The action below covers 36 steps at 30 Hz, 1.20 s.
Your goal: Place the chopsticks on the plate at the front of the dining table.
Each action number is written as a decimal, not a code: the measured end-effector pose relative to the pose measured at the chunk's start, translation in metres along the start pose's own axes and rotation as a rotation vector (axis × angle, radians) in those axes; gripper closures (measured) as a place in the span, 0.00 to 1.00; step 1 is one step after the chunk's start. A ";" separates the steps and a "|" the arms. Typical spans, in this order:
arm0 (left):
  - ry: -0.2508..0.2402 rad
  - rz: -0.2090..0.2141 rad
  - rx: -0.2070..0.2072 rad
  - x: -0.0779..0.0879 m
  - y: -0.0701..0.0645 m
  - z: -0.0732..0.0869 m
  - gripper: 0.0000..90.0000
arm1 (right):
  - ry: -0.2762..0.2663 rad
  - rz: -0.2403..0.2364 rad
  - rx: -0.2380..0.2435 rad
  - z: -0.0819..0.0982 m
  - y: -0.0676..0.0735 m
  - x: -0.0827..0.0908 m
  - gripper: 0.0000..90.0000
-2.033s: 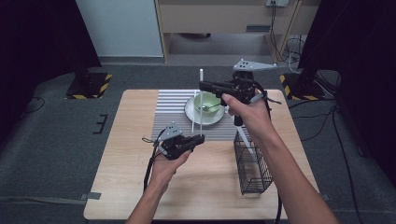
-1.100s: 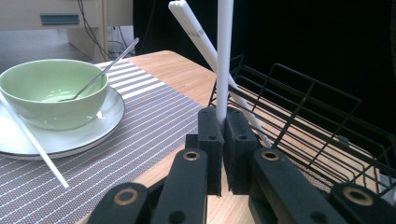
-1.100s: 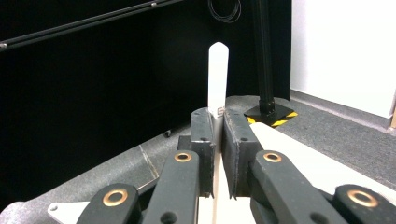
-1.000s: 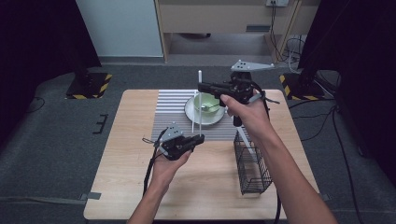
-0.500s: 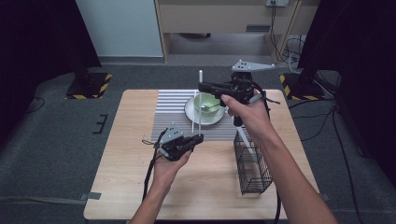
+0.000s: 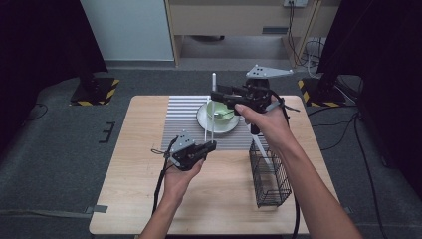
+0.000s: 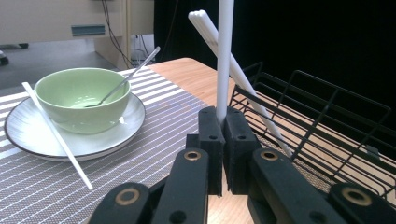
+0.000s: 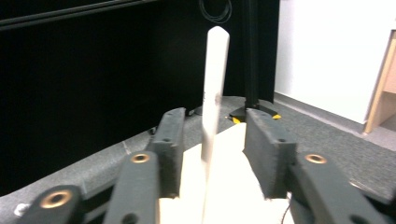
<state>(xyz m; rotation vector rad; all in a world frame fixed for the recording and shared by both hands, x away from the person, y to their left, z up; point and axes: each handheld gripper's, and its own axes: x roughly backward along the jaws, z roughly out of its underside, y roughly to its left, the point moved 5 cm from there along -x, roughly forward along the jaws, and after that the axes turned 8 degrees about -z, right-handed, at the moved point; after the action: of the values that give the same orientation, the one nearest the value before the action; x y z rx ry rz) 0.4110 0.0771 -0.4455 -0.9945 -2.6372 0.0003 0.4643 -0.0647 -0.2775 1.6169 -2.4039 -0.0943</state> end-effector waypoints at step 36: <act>-0.018 -0.113 0.029 -0.008 0.018 -0.013 0.97 | -0.058 0.183 -0.006 0.022 -0.043 0.067 0.27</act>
<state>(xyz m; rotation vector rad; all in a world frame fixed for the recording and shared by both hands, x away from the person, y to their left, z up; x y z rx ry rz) 0.4322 0.0835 -0.4374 -0.8392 -2.6983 0.0211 0.4741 -0.1444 -0.2961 1.4023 -2.5798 -0.1174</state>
